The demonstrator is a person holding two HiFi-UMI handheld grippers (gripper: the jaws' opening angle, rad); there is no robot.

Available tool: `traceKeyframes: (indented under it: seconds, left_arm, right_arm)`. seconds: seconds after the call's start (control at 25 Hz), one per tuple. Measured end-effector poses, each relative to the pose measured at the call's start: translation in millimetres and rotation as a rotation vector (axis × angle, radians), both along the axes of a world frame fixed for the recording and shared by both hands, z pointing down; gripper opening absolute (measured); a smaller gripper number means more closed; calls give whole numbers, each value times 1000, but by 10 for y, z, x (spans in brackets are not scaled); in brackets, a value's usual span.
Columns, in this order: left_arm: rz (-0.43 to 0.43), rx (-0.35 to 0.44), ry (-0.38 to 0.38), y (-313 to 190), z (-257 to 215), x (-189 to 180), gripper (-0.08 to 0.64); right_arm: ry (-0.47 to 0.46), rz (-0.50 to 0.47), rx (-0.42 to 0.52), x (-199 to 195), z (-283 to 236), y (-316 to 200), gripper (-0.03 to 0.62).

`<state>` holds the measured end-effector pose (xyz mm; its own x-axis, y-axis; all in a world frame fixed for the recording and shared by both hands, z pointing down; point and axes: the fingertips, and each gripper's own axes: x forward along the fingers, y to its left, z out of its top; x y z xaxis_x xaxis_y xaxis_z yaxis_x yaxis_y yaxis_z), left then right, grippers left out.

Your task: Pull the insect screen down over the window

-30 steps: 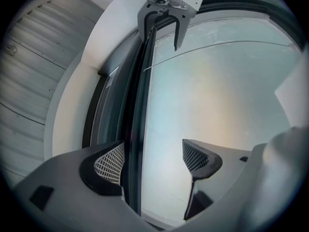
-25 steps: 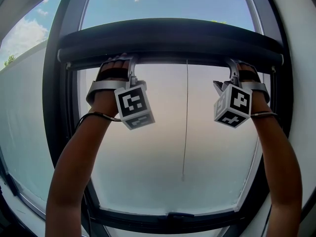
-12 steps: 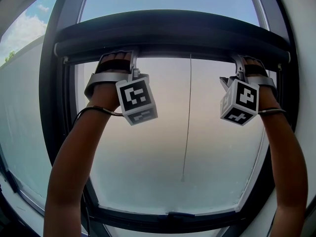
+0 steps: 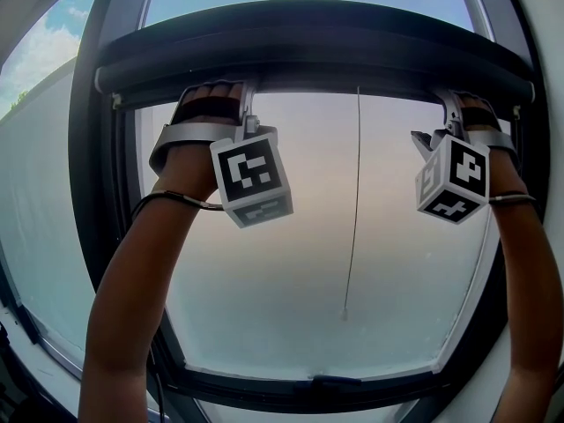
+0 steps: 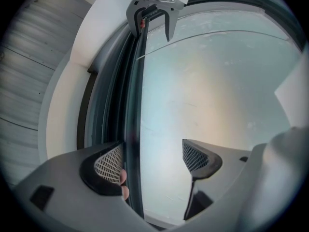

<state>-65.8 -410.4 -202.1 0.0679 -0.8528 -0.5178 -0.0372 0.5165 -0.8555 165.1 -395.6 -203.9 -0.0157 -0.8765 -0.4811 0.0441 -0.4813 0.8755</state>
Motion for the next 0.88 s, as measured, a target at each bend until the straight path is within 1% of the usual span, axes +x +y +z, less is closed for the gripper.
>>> traceKeyframes:
  seconds: [0.12,0.24,0.4,0.44,0.56,0.68,0.88]
  left_arm:
    - [8,-10,4,9,24,3,360]
    - [18,-18,9,15,109,25,360]
    - [77,-75,12,42,285,55,360]
    - [78,-79,6,48,314,48,360]
    - [36,-69,-27,32,381,25,360]
    - [48,-102,-17,41,477,41,359]
    - [2,-111,-48,57,706,32,359]
  right_arm:
    - [-1,11,-15,2,32,0,331]
    - [-8,1,-22,7,124,0,331]
    - [-22,-12,-38,3,268,7,331]
    - [-25,-12,-41,3,298,7,331]
    - [-32,-1,-56,13,370,5,331]
    - [-28,8,-78,20,466,7,331]
    - [-19,12,-118,36,720,17,331]
